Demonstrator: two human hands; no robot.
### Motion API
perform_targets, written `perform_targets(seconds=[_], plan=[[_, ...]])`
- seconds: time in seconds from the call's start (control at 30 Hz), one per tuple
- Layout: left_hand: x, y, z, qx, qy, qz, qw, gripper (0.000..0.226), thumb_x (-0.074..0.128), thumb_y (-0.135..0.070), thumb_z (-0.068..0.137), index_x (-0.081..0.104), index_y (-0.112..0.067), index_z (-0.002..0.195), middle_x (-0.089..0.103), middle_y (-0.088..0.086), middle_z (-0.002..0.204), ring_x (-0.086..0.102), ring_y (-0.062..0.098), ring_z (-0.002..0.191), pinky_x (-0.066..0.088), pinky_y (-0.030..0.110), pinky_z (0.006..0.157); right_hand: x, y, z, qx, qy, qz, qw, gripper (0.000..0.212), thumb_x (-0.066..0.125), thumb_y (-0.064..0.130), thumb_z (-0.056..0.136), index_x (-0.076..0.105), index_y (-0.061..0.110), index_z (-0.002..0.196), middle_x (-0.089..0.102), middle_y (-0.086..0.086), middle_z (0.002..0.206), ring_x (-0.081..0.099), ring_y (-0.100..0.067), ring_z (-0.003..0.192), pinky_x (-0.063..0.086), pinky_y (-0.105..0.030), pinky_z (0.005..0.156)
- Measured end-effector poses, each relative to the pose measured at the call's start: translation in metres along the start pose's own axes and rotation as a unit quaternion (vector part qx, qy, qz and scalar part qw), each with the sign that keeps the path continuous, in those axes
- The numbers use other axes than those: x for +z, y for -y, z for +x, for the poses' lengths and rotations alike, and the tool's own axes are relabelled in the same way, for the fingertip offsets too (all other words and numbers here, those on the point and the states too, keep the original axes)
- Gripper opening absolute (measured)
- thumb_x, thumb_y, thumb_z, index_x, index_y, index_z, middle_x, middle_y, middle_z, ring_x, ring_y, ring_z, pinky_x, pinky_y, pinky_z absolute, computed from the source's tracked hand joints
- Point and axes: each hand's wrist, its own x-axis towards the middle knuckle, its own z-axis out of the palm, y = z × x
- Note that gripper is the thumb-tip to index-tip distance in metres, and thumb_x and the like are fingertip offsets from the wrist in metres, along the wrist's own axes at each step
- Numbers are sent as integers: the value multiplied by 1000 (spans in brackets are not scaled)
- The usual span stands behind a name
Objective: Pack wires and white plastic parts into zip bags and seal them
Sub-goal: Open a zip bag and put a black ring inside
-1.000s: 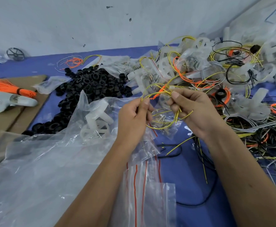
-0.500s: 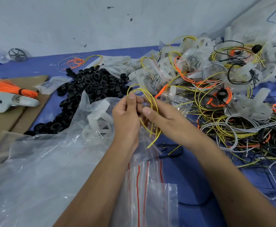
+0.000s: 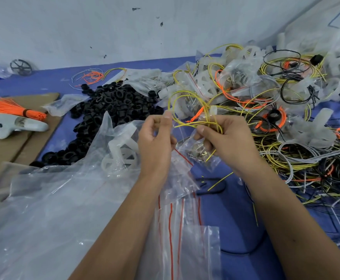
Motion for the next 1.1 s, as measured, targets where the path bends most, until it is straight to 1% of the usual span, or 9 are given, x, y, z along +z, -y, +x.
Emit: perform_targets(seconds=[0.1, 0.23, 0.33, 0.5, 0.67, 0.8, 0.87, 1.0, 1.1], plan=[[-4, 3, -2, 42, -45, 175, 983, 26, 62, -35, 87, 52, -11, 83, 56, -2, 78, 50, 14, 71, 38, 30, 65, -9, 2, 0, 59, -26, 66, 996, 17, 64, 6, 97, 71, 1, 82, 70, 1, 62, 49, -8, 44, 36, -17, 40], [-8, 6, -5, 65, -40, 372, 925, 28, 72, -21, 80, 49, -16, 96, 56, -3, 92, 50, 16, 82, 31, 25, 67, -16, 4, -1, 89, 28, 52, 994, 20, 61, 5, 98, 68, -7, 84, 68, -4, 61, 45, -8, 40, 32, -18, 37], [-12, 6, -1, 34, -40, 373, 926, 19, 70, -16, 82, 56, -16, 96, 62, -8, 81, 56, 4, 74, 38, 21, 60, -17, 6, -1, 64, 67, -79, 993, 30, 63, 11, 97, 67, 1, 69, 56, 1, 42, 42, -6, 33, 32, -16, 36], [-16, 3, 0, 49, -48, 372, 926, 9, 67, -9, 82, 64, -17, 80, 60, -12, 68, 54, -1, 60, 35, 12, 58, -20, 7, -1, 46, 101, -214, 971, 35, 66, 12, 94, 68, 12, 58, 55, 4, 39, 46, -5, 31, 33, -10, 38], [-10, -9, -2, 170, -94, 254, 948, 17, 68, -12, 87, 62, -23, 76, 62, -12, 68, 58, 3, 62, 40, 11, 59, -21, 15, -1, 44, 149, -299, 942, 36, 66, 15, 93, 68, 12, 57, 55, 5, 37, 48, -4, 32, 35, -10, 39], [-4, -8, -7, 254, -44, 268, 928, 13, 68, -16, 90, 63, -21, 79, 59, -10, 72, 56, 11, 69, 46, 28, 63, -18, 28, -2, 85, 265, -194, 941, 35, 65, 14, 96, 65, 6, 62, 51, 4, 38, 40, -7, 31, 31, -17, 34], [-3, -8, -9, 298, -5, 262, 918, 11, 71, -14, 89, 66, -18, 81, 59, -11, 75, 56, 9, 70, 46, 27, 64, -17, 31, -2, 110, 302, -113, 940, 34, 63, 10, 97, 62, 5, 64, 51, 2, 42, 36, -7, 32, 27, -15, 34], [2, -9, -16, 347, 57, 248, 903, 15, 76, -3, 85, 67, -15, 81, 56, -15, 74, 51, -1, 69, 38, 14, 66, -5, 27, 3, 124, 314, -12, 941, 14, 53, -5, 88, 60, -6, 76, 55, -10, 56, 37, -6, 34, 23, -14, 32], [1, -10, -18, 336, 70, 203, 917, 12, 75, -3, 85, 69, -13, 82, 62, -10, 74, 59, 10, 68, 47, 26, 62, 8, 19, 7, 143, 312, 28, 939, 16, 45, -4, 77, 57, -4, 87, 53, -11, 60, 37, -5, 34, 18, -15, 32]])
